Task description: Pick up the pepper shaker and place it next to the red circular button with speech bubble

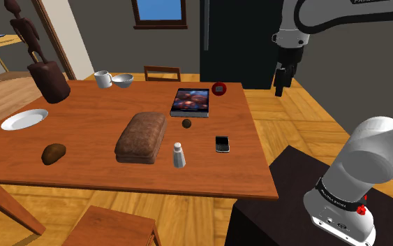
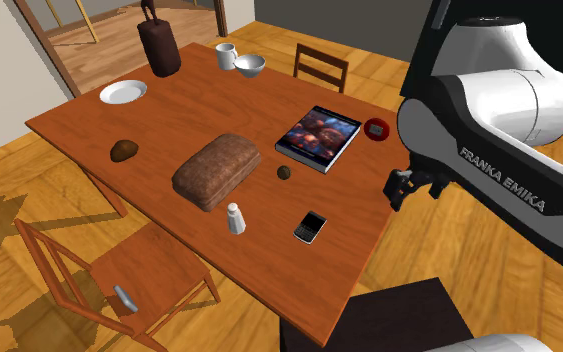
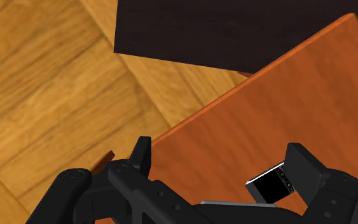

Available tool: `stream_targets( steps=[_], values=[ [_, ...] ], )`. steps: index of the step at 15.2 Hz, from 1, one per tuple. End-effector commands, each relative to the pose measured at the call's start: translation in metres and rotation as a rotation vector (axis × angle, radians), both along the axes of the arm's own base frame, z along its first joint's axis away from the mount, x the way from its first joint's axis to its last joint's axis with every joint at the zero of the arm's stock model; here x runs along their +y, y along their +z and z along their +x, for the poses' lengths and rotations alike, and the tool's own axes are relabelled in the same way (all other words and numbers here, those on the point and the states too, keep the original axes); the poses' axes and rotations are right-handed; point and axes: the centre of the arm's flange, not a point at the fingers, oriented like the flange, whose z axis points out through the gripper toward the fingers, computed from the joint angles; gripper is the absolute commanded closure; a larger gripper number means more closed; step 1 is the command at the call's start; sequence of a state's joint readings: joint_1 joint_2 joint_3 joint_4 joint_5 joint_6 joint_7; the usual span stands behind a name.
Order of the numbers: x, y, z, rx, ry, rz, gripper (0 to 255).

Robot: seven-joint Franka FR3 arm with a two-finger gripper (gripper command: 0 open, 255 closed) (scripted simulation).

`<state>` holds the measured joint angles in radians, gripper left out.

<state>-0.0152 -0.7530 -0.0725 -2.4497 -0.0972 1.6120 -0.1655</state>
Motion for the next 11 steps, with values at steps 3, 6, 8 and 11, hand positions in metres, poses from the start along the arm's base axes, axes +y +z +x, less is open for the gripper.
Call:
stream_targets(
  steps=[3,6,8,11],
  values=[
    [0.020,-0.011,0.011,-0.009,0.015,0.007,0],
    [0.049,-0.027,0.027,-0.023,0.038,0.017,0],
    [0.069,-0.037,0.038,-0.033,0.053,0.024,0],
    [0.100,-0.052,0.053,-0.046,0.076,0.034,0]
  ],
)
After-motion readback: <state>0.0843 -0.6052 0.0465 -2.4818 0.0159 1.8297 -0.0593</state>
